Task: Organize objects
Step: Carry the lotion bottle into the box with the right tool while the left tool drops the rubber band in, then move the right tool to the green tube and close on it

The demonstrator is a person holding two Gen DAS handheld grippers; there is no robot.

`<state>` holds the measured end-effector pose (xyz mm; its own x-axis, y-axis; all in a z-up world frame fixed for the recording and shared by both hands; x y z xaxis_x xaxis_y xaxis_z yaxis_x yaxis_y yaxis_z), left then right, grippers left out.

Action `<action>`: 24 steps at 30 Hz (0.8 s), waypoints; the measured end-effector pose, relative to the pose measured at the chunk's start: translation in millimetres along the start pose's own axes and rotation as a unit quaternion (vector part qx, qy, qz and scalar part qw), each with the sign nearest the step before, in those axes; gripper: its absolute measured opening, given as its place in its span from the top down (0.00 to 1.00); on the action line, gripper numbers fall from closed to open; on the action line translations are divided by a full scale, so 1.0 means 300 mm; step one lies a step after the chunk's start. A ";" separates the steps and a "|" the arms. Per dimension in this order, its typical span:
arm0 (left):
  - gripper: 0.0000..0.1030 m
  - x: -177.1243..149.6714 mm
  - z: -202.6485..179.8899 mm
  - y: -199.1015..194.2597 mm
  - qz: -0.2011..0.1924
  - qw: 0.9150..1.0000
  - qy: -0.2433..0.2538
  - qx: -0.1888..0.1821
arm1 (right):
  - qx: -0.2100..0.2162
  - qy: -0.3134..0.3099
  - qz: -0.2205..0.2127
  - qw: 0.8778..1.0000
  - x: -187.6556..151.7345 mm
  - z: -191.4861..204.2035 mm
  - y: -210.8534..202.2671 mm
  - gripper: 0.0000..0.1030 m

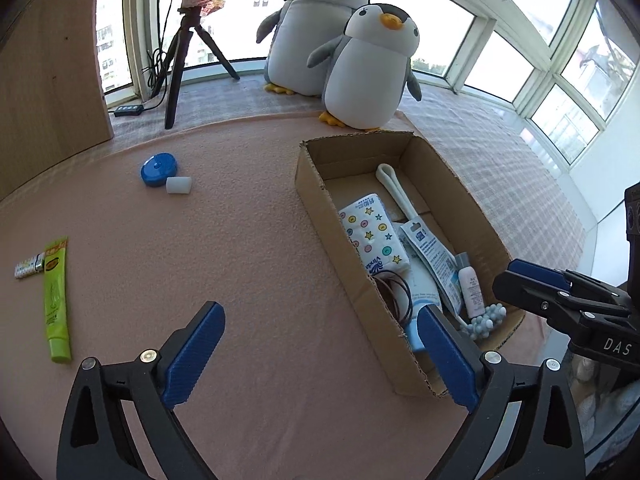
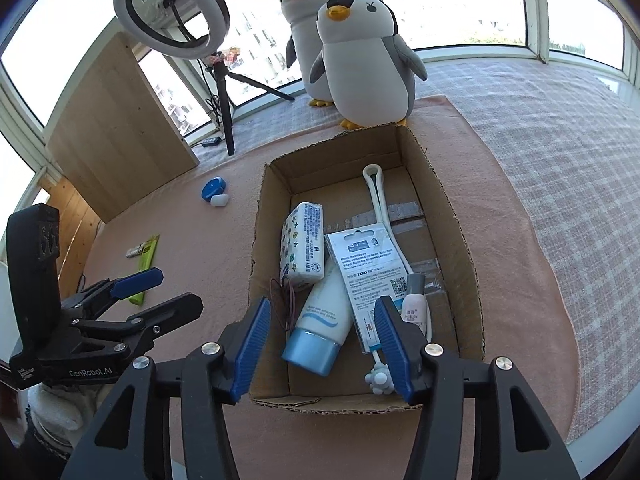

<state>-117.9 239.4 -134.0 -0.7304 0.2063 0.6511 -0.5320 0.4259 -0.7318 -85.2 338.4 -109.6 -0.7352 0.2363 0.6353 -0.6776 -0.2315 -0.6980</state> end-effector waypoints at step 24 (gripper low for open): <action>0.00 -0.163 0.631 -0.272 -0.017 0.989 -0.120 0.088 | 0.054 -0.026 0.047 0.997 -0.099 0.395 0.172 0.38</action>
<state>-119.8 27.9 -144.4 -0.7799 -0.0296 0.6252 -0.6093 0.2641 -0.7477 -100.3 207.8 -125.3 -0.7936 0.1596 0.5871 -0.6015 -0.3511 -0.7176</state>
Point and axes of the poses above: each gripper's, at about its wrist camera, not at the fingertips, and y roughly the way its jaws point, z to its left, x to its top, the point moved 9 cm from there along y, roughly the way its jaws point, and after that the axes turned 11 degrees about -z, right-handed, at the moved point
